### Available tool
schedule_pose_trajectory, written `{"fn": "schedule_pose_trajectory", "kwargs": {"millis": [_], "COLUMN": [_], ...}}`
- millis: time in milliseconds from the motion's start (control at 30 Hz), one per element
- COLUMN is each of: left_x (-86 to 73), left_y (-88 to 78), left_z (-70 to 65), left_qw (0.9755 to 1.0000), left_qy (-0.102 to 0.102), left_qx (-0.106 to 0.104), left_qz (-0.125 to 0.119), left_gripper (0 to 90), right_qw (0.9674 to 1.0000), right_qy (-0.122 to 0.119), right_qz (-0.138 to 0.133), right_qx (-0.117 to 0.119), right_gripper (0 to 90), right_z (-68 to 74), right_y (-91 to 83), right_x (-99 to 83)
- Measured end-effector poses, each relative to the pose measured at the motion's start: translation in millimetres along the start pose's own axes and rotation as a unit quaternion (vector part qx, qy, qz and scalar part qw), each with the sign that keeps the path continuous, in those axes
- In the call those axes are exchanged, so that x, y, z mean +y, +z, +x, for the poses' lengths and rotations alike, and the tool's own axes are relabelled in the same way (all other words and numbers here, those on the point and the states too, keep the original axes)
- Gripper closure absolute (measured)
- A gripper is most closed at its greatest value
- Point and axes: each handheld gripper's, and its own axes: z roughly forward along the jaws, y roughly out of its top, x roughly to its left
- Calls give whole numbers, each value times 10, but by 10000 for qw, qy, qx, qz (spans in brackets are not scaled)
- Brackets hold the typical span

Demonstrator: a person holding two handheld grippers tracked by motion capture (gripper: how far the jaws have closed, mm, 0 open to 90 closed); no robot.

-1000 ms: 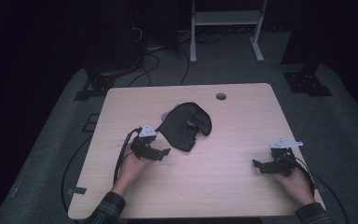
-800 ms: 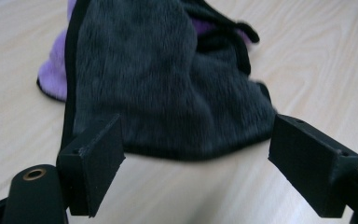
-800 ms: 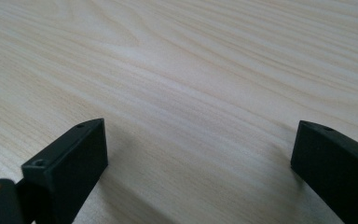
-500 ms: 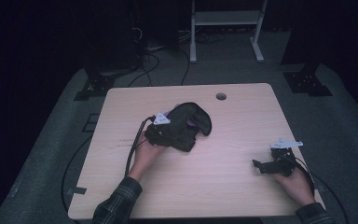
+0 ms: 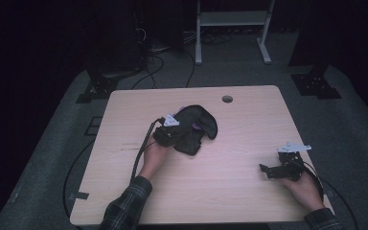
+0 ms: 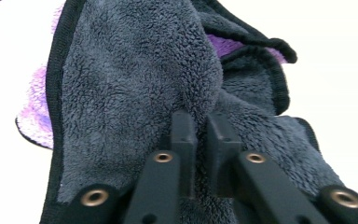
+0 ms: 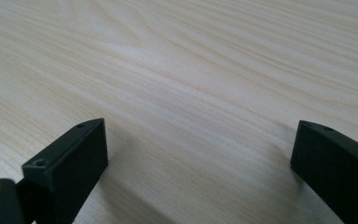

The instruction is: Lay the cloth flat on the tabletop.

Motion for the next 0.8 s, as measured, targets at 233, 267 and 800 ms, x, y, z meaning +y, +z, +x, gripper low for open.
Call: {"fn": "schedule_pose_trajectory", "kwargs": {"millis": [233, 267, 800], "left_x": [37, 41, -79], "left_y": [-236, -268, -905], "left_z": [-83, -99, -567], "left_qw": [9980, 9977, 9885], "left_qy": [-174, -151, -1], "left_qx": [-479, -525, -1291], "left_qz": [-373, -395, -786], "left_gripper": [852, 852, 854], "right_qw": [10000, 10000, 10000], "right_qy": [1, 1, -5], "right_qz": [0, 1, 1], "right_qx": [0, 0, 3], "right_gripper": [30, 30, 30], "right_z": [0, 0, -1], "right_y": [0, 0, 0], "right_x": [0, 0, 0]}}
